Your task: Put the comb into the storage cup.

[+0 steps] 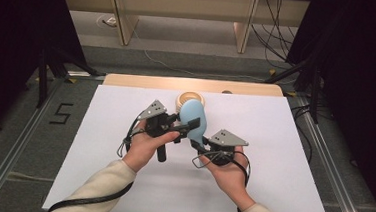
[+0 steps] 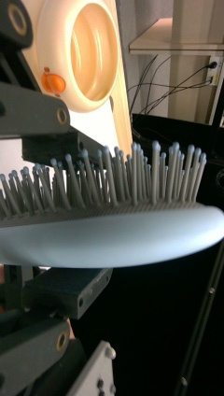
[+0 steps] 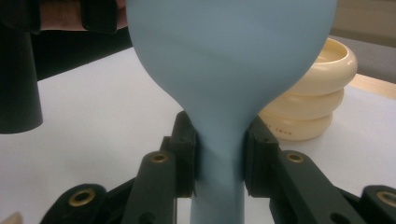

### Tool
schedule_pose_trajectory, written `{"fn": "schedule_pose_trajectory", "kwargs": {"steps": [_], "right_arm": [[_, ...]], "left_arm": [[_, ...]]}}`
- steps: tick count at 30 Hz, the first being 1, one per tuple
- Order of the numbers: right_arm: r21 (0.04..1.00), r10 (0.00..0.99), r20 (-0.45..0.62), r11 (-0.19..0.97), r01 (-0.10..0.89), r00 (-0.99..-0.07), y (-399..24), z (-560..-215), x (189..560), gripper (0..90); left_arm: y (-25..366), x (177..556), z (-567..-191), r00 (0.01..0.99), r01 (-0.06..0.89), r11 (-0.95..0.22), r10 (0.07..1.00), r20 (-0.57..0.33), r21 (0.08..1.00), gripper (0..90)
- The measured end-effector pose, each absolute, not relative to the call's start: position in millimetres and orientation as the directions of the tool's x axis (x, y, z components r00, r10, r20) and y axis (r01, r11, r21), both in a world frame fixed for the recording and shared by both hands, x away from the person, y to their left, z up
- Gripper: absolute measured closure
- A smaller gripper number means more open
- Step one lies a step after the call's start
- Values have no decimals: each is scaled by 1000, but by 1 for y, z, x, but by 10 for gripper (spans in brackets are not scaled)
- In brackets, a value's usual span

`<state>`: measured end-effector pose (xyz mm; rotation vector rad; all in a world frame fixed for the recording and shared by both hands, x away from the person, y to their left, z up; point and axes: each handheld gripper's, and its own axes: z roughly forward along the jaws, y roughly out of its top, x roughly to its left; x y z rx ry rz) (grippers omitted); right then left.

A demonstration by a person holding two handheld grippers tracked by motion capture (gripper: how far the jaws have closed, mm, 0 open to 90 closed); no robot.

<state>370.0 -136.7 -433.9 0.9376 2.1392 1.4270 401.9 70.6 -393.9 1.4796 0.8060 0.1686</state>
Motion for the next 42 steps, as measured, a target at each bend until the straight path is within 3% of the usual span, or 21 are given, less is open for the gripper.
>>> {"fn": "schedule_pose_trajectory", "kwargs": {"steps": [13,23,29,38,42], "right_arm": [[918,710,18,267,293,-704,-136,-434,371,693],[923,701,13,265,277,-713,-137,-432,372,625],[924,693,19,264,278,-720,-137,-433,373,505],[923,677,34,261,283,-735,-135,-434,374,211],[926,663,32,263,272,-748,-137,-435,374,156]], "left_arm": [[67,395,-388,770,300,67,572,-283,952,500],[64,391,-383,783,244,22,585,-211,969,503],[63,391,-380,783,215,6,597,-176,977,503],[64,392,-377,779,195,-5,609,-152,981,502],[65,392,-377,777,191,-8,612,-146,982,501]]}}
